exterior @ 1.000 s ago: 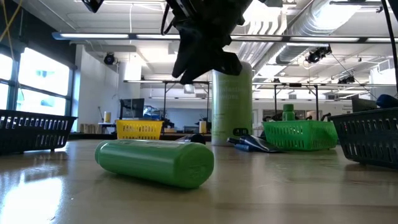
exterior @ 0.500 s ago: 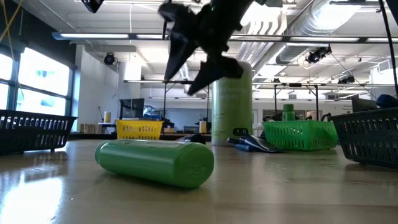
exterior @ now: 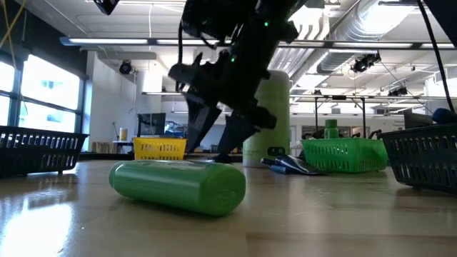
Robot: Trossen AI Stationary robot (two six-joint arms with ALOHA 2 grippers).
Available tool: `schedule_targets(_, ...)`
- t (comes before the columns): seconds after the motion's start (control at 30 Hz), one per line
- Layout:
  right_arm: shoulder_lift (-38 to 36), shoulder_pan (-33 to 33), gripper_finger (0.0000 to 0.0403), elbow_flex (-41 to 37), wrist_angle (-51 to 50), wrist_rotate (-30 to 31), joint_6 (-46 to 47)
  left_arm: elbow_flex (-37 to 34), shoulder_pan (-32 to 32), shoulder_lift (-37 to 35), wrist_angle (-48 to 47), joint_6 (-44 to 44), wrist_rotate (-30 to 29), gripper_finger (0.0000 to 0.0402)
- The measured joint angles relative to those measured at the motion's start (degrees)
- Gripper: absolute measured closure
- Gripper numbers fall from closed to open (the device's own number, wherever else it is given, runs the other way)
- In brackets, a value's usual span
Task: Pick & Place Travel size toiletries
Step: Put the shave cream into the left black bin
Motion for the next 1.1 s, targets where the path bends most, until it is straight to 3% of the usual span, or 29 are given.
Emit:
schedule_targets(0.37,2.61,0.04,0.0128,0.09,1.67,0.01,0.33,0.04,-0.02,0.02,-0.01,0.00,-0.02,0.0396)
schedule_targets(0.53,2.63,0.04,0.0128,0.09,2.00,3.32,0.28,0.04,-0.01,0.02,-0.06,0.00,-0.01,0.0396)
schedule_targets(1.1,4.21,0.19,0.0128,0.09,5.06,3.23,-8.40,0.04,0.00,0.02,-0.06,0.00,-0.02,0.0396)
